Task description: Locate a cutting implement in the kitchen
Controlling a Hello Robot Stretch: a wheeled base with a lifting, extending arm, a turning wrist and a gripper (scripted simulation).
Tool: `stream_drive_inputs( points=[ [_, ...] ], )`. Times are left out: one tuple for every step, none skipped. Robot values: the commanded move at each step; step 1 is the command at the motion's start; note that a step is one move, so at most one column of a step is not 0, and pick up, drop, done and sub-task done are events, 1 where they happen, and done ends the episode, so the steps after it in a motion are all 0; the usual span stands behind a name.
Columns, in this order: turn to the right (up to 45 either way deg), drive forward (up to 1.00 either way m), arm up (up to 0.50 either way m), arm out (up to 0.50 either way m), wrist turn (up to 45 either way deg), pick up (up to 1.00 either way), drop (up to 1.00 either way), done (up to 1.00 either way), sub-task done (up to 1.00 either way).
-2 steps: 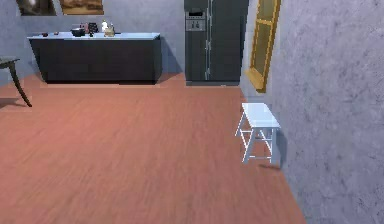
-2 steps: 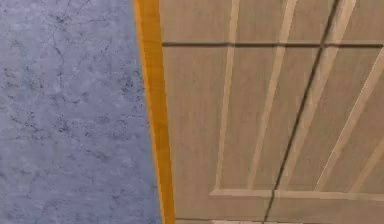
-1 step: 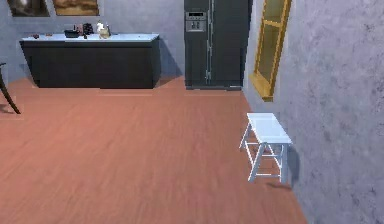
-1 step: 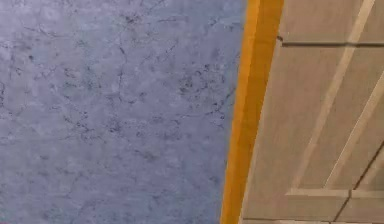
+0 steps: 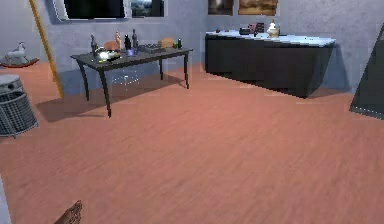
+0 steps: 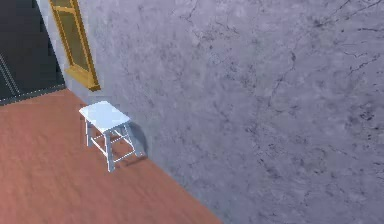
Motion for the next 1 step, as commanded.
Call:
stream_drive_inputs(
  points=[
    [0.0, 0.35, 0.00, 0.00, 0.0, 0.00, 0.00, 0.00, 0.00]
  ],
)
